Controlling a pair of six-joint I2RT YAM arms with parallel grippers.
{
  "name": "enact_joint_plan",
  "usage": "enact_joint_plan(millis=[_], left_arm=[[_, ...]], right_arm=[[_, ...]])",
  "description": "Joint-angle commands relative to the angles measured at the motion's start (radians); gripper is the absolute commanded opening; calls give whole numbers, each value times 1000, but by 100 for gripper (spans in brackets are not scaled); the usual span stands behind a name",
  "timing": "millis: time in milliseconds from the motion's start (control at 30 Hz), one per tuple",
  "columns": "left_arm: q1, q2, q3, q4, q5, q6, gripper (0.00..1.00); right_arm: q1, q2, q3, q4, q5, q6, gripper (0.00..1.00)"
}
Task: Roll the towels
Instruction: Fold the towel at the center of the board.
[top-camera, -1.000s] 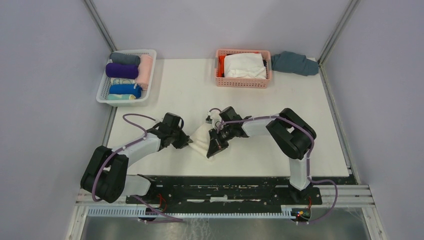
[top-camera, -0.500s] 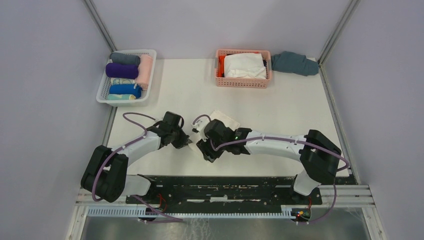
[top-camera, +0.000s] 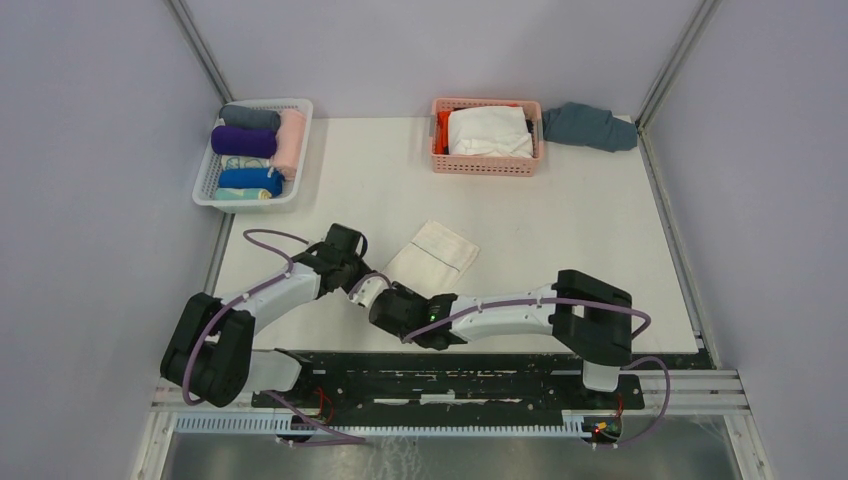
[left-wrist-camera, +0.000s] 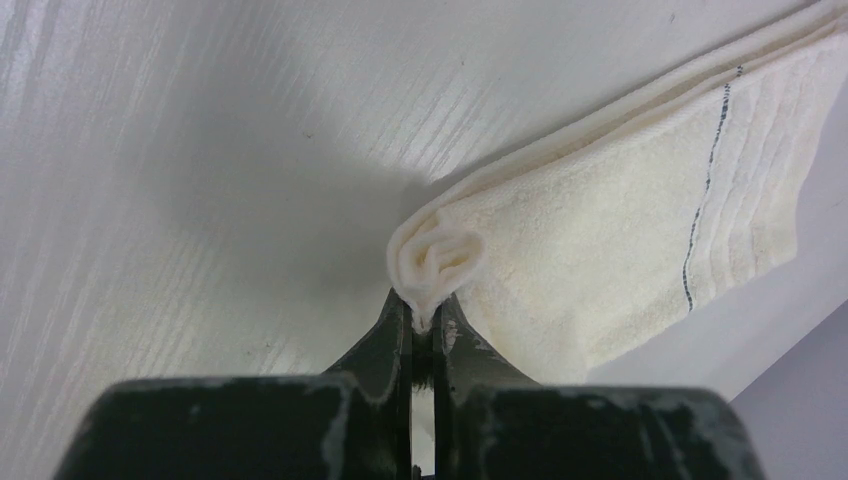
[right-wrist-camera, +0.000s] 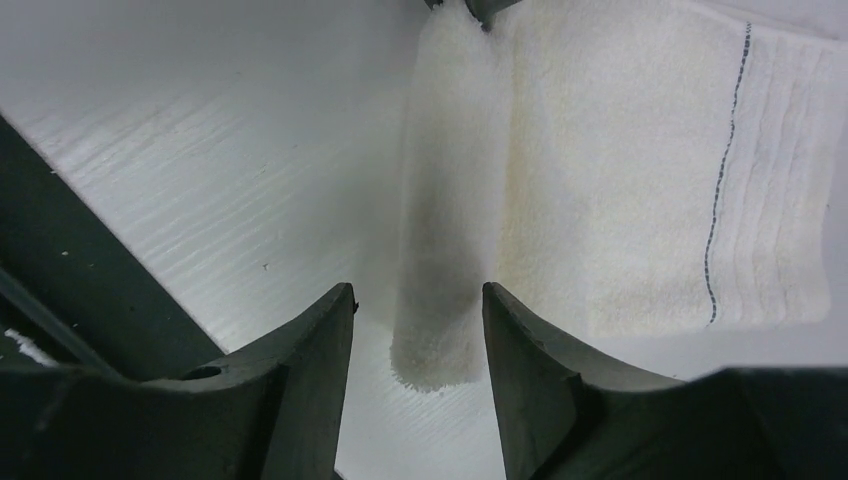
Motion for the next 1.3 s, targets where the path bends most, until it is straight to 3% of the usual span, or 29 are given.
enact_joint_plan(millis=[0, 167, 333, 433, 567, 667, 767, 967, 1167, 1267], left_arm=[[0, -25, 16, -6, -9, -41, 3], [1, -33, 11, -6, -16, -46, 3], [1, -40, 7, -9, -21, -38, 5], [1, -66, -6, -4, -32, -32, 14], [1, -134, -28, 6, -59, -10, 38], [2, -200, -35, -2, -90, 20, 58], [1, -282, -39, -22, -122, 47, 69], [6, -387, -78, 1, -94, 91, 73], [8, -387, -115, 26, -42, 96, 74], [10, -382, -140, 55, -17, 91, 74]], right_arm=[[16, 56, 66, 35, 149, -33, 56], [19, 92, 78, 23, 165, -39, 45], [10, 70, 60, 25, 57, -50, 19], [-42, 26, 33, 40, -143, -42, 10], [-149, -25, -13, 89, -447, -1, 1], [-241, -41, -50, 154, -677, 54, 1], [-328, -26, -75, 235, -899, 127, 0], [-472, 106, -112, 452, -1232, 335, 1], [-568, 243, -212, 878, -1367, 651, 1], [-600, 308, -243, 1012, -1394, 760, 0]])
